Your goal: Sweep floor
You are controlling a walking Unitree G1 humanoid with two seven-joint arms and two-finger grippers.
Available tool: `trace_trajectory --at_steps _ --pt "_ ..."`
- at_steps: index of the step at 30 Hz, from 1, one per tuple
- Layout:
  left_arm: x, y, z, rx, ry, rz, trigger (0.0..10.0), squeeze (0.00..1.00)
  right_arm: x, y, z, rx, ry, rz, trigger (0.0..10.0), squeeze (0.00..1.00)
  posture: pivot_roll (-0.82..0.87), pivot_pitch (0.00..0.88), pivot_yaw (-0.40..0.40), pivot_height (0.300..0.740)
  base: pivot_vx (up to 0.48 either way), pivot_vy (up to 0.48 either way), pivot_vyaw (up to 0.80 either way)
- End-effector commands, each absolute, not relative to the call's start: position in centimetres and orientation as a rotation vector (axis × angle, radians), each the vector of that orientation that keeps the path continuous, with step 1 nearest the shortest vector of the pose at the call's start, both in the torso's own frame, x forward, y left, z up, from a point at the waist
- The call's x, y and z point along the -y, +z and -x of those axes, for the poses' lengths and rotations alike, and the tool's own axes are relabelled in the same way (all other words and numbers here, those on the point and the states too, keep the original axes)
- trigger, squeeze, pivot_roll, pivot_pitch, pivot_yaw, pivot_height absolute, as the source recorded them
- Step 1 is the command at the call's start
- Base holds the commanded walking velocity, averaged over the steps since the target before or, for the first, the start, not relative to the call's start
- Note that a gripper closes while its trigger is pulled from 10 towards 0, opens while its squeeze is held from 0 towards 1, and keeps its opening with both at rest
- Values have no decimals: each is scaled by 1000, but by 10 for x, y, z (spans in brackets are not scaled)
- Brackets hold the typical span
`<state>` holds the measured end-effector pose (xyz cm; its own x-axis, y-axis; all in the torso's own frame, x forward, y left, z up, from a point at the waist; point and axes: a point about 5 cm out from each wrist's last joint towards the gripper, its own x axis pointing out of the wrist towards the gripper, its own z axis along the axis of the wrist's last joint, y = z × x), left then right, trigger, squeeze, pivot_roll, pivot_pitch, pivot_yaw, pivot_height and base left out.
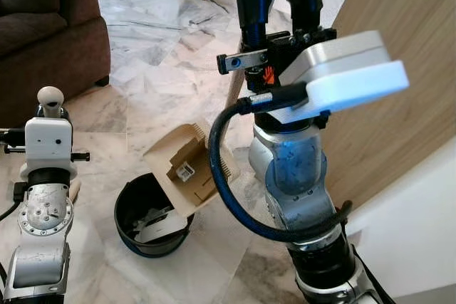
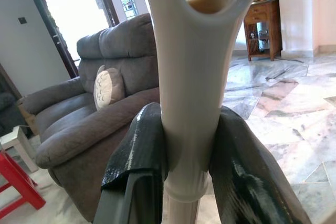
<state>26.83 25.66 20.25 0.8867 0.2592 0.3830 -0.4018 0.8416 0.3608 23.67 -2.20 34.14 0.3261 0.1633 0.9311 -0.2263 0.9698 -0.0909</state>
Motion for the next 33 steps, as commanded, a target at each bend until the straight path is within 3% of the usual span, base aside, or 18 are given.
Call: trace_trajectory --at_steps 1,7,10,14,22,27,33 --pt "-251 217 -269 409 340 -490 10000 0 19 369 -210 1376 252 -147 10000 0 207 99 -165 740 0 0 0" --pt "-251 217 -270 410 339 -489 10000 0 17 369 -211 1335 290 -177 10000 0 207 99 -165 740 0 0 0" --pt "-251 217 -270 410 340 -490 10000 0 19 366 -224 1157 321 -398 10000 0 210 101 -165 740 0 0 0" --pt "-251 217 -270 410 341 -491 10000 0 23 361 -233 1047 308 -521 10000 0 210 101 -165 740 0 0 0" --pt "-251 218 -269 412 341 -491 10000 0 28 358 -238 1009 293 -526 10000 0 211 101 -165 740 0 0 0" --pt "-250 218 -269 412 340 -491 10000 0 27 333 -249 1131 256 -280 10000 0 210 101 -165 740 0 0 0" --pt "-249 219 -269 414 339 -490 10000 0 22 333 -245 1108 291 -319 10000 0 211 101 -166 740 0 0 0"
